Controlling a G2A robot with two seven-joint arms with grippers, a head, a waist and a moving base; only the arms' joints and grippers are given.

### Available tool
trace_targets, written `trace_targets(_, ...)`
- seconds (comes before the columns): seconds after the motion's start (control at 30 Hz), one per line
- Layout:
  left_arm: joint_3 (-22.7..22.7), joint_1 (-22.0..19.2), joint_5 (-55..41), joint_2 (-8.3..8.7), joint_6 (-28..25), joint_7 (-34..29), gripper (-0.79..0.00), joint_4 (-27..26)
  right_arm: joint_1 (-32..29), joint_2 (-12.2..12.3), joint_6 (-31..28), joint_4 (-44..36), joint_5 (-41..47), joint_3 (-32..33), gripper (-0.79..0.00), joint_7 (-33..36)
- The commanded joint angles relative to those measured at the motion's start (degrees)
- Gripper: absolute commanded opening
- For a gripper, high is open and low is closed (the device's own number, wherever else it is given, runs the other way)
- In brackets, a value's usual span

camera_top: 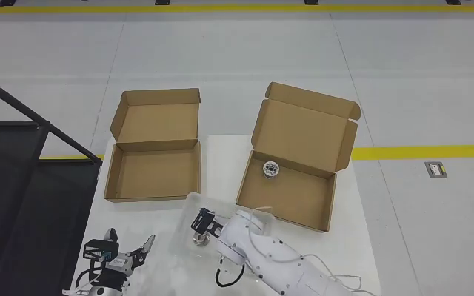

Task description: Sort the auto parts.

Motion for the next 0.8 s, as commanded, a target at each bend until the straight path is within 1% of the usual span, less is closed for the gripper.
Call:
trace_targets(0.0,0.0,0.0,0.0,0.0,0.0,0.0,0.0,0.0,0.1,-0.4,0.8,1.3,0.8,0.3,-0.425,-0.3)
trace_targets(0.03,0.0,0.0,0.0,0.0,0.0,0.0,0.0,0.0,0.2,-0.6,1.1,2.0,1.1,0.3,-0.443,-0.4)
trace_targets(0.37,0.0,0.0,0.0,0.0,0.0,0.0,0.0,0.0,0.8,-2.3,1.7,6.1,3.2,0.8,-0.434,0.1)
trace_targets(0.47,0.0,0.0,0.0,0.0,0.0,0.0,0.0,0.0,0.8,-2.6,2.4,7.4,3.2,1.0,-0.449,-0.1)
trace_targets(0.77,0.0,0.0,0.0,0.0,0.0,0.0,0.0,0.0,1.5,-4.0,2.5,11.2,3.8,1.1,-0.453,-0.9)
